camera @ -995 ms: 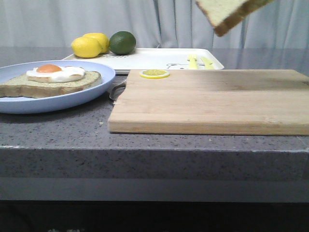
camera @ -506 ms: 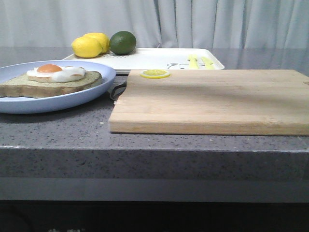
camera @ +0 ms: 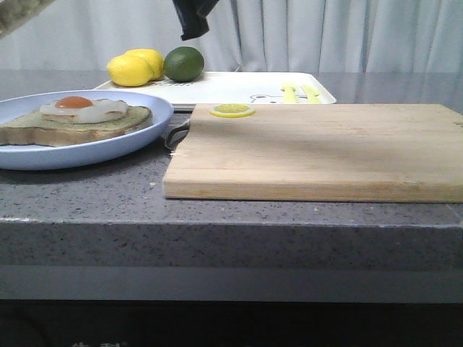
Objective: Place bread and move sandwich to tray
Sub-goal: 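Carry the bread slice with the right gripper over the egg toast, then lower the bread onto the egg and open the right gripper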
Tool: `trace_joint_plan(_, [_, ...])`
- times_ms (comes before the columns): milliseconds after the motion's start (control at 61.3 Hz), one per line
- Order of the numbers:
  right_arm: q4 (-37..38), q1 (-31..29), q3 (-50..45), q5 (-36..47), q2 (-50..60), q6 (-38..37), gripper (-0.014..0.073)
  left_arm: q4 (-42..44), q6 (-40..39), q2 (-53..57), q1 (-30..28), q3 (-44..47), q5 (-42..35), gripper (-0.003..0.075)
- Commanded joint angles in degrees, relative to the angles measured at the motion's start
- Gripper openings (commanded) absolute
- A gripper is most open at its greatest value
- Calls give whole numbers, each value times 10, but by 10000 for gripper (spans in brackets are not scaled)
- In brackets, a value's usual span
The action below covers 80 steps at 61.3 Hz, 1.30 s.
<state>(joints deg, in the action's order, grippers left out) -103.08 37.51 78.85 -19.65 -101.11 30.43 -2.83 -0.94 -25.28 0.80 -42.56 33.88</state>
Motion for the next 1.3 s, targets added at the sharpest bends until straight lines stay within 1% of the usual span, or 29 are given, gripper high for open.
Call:
trace_joint_plan(0, [-75, 9, 33, 13, 9, -26, -39, -5, -3, -8, -1, -15, -47, 544])
trace_joint_plan(114, [-75, 17, 38, 48, -10, -52, -39, -5, -3, -8, -1, -15, -48, 544])
trace_joint_plan(196, [-74, 17, 38, 53, -20, -67, -39, -5, -3, -8, -1, -15, -49, 544])
trace_joint_plan(424, [-74, 17, 38, 56, -44, -67, -37, -5, -3, -8, -1, -15, -49, 544])
trace_joint_plan(620, [-74, 17, 29, 73, -45, -66, -25, -5, -3, -8, -1, -15, -51, 544])
trace_joint_plan(701, [-71, 17, 24, 71, -45, -66, 20, -5, -3, -8, -1, -15, -55, 544])
trace_joint_plan(799, [-53, 16, 15, 63, -45, -65, 120, -5, -3, -8, -1, -15, -56, 544])
trace_joint_plan(848, [-40, 14, 12, 56, -44, -65, 187, -5, -3, -8, -1, -15, -56, 544])
trace_joint_plan(946, [-16, 9, 5, 46, -41, -65, 275, -5, -3, -8, -1, -15, -56, 544])
trace_joint_plan(1044, [15, -1, 1, 33, -35, -65, 302, -5, -3, -8, -1, -15, -56, 544])
trace_joint_plan(1289, [106, -44, 1, -10, -2, -65, 302, -5, -3, -8, -1, -15, -56, 544])
